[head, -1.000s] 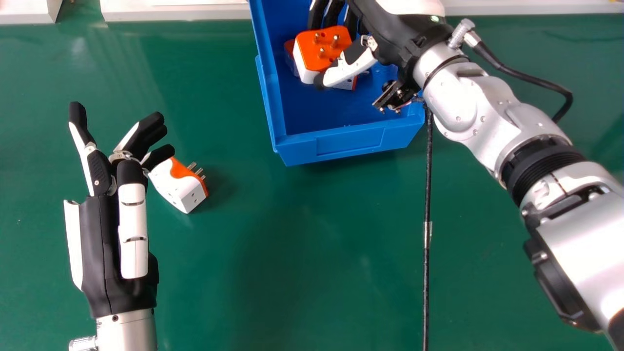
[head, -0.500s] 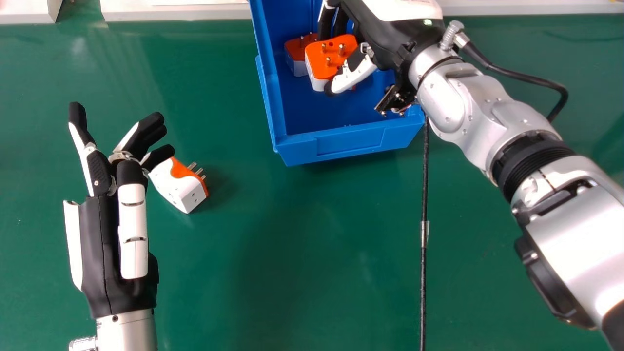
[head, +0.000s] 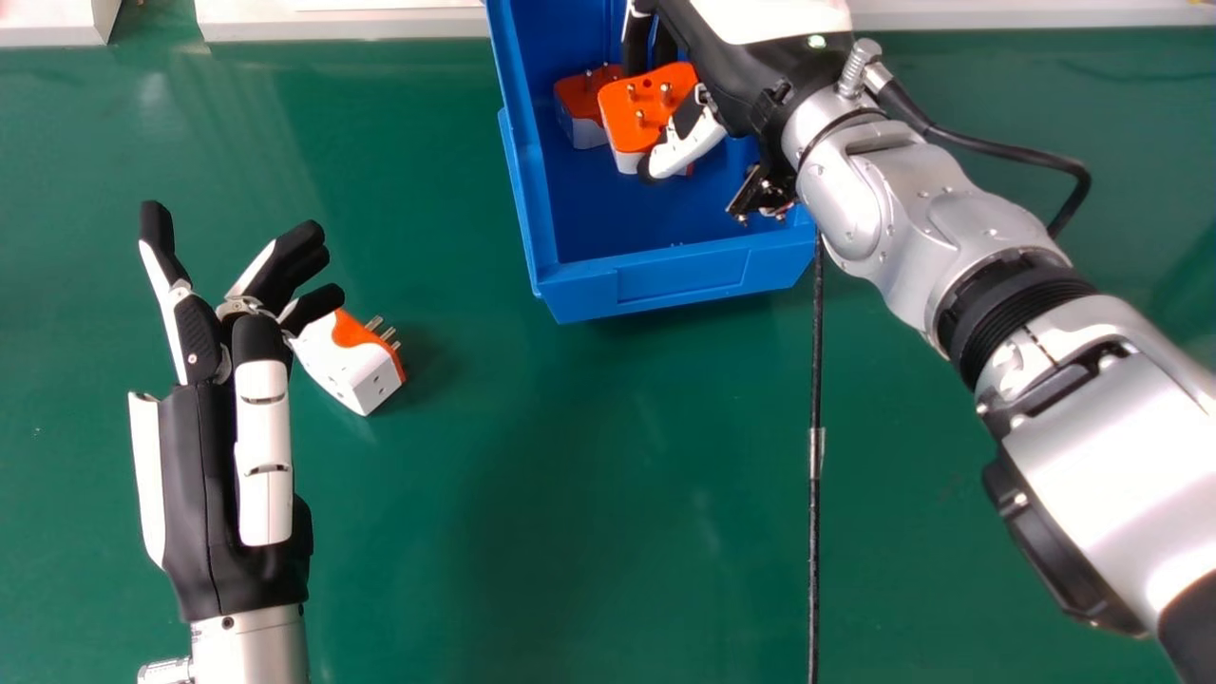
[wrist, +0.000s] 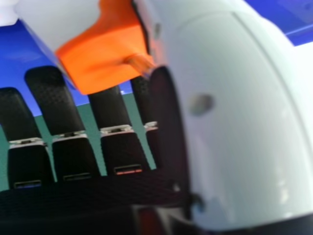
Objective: Pick all objects and put in blue box
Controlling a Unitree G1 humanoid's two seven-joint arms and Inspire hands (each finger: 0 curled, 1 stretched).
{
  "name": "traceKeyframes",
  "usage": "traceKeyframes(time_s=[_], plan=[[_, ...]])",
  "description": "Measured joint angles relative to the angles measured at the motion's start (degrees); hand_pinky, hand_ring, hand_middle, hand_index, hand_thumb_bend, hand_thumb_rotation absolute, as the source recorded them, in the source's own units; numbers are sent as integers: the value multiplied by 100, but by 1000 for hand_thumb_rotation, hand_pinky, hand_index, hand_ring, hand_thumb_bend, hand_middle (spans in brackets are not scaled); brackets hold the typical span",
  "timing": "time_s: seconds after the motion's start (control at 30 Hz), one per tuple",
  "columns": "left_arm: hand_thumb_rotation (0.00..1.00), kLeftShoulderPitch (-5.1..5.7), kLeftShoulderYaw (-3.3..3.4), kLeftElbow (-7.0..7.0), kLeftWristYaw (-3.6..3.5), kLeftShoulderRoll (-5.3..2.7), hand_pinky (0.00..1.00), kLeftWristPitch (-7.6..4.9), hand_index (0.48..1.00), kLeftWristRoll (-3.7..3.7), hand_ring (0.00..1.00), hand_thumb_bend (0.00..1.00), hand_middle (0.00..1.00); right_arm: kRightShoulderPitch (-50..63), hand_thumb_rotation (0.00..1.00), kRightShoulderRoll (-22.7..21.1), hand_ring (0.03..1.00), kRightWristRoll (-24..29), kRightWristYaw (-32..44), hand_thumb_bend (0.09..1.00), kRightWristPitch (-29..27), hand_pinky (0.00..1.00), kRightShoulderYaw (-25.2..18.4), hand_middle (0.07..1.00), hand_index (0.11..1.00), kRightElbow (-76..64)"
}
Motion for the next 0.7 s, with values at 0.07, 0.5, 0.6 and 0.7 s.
traceKeyframes(time_s=[0.07,0.5,0.6,0.7], plan=[[881,14,0,-3,1,0,760,0,783,-2,822,475,816,-6,0,18,416,7,1,519,27,440,-10,502,500,5],[881,18,4,11,4,-16,758,-31,781,0,820,477,814,-71,208,35,909,447,1342,1000,286,806,-471,946,908,25],[881,19,3,2,4,-15,758,-31,781,3,820,477,814,-101,261,37,963,439,1518,1000,353,849,-465,990,953,33],[881,19,4,2,6,-15,758,-31,781,4,819,477,813,-115,309,38,993,390,1551,1000,358,889,-429,999,980,33]])
